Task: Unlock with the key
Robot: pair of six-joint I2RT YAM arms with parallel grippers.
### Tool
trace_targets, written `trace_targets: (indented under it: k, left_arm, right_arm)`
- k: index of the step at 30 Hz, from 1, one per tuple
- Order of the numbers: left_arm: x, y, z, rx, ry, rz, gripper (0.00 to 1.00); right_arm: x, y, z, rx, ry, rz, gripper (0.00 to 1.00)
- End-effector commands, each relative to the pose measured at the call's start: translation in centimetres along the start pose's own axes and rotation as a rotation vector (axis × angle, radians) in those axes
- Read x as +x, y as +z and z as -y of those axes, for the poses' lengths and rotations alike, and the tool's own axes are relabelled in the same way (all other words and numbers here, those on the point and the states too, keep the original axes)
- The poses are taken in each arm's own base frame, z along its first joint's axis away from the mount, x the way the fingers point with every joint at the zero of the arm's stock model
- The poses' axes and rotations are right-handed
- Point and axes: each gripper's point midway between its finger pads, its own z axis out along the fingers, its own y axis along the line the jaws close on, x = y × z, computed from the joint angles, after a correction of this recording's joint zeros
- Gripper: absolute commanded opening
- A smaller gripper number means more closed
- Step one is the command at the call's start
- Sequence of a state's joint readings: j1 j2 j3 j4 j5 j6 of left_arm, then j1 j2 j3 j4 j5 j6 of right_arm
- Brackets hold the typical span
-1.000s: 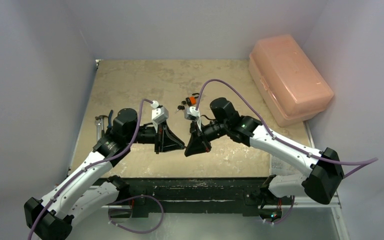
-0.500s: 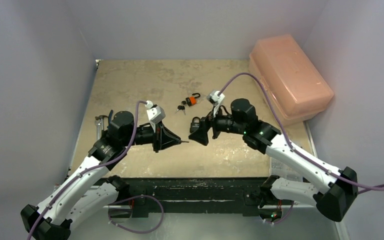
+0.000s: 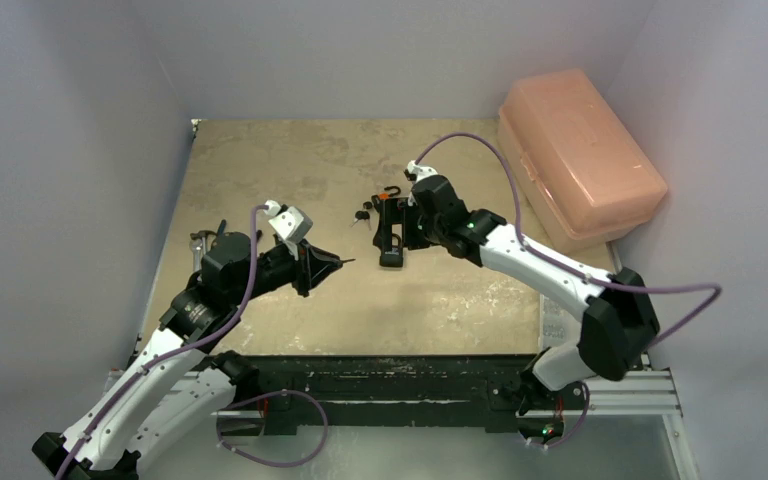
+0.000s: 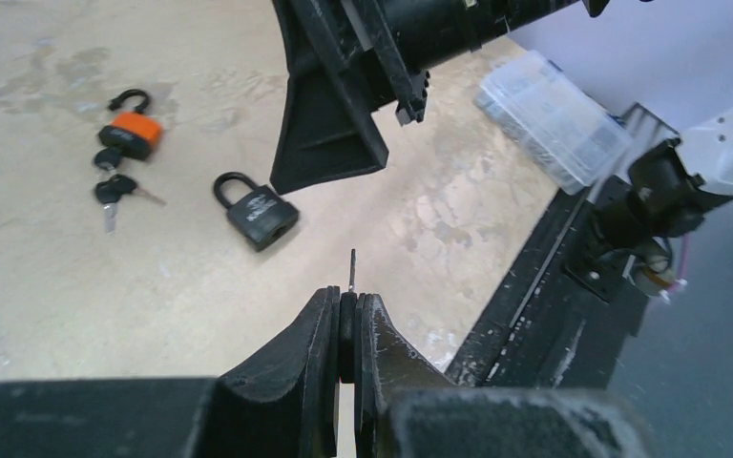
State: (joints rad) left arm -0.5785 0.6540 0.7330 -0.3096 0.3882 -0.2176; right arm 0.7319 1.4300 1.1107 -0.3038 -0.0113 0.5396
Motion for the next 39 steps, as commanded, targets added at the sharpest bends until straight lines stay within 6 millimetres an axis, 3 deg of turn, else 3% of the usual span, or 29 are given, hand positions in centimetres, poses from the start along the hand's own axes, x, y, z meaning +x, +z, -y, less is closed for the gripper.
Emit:
trace_targets:
  k: [1,11,15,39]
  left_arm:
    - [-2.1,-0.7,-2.0,-0.137,0.038,0.048,0.00]
    - [-2.0,-0.7,-2.9,-0.181,0.027,0.036,0.00]
    - [-2.0,-0.9,-3.1,-0.196,0.025,0.037,0.00]
    - [-2.5,-1.4,-3.3,-0.200,0.020,0.058,0.00]
  right_arm:
    - [-0.7,1.1,3.0,0.232,0.083,-0.041,0.99]
    - [0.7,6.0,6.0,0.490,0.150,-0.165,0.99]
    - [1.1,7.3,6.3,0.523,0.155,-0.187,0.99]
    - [3.7,11.3,6.0,0.574,0.138,-0.248,0.94]
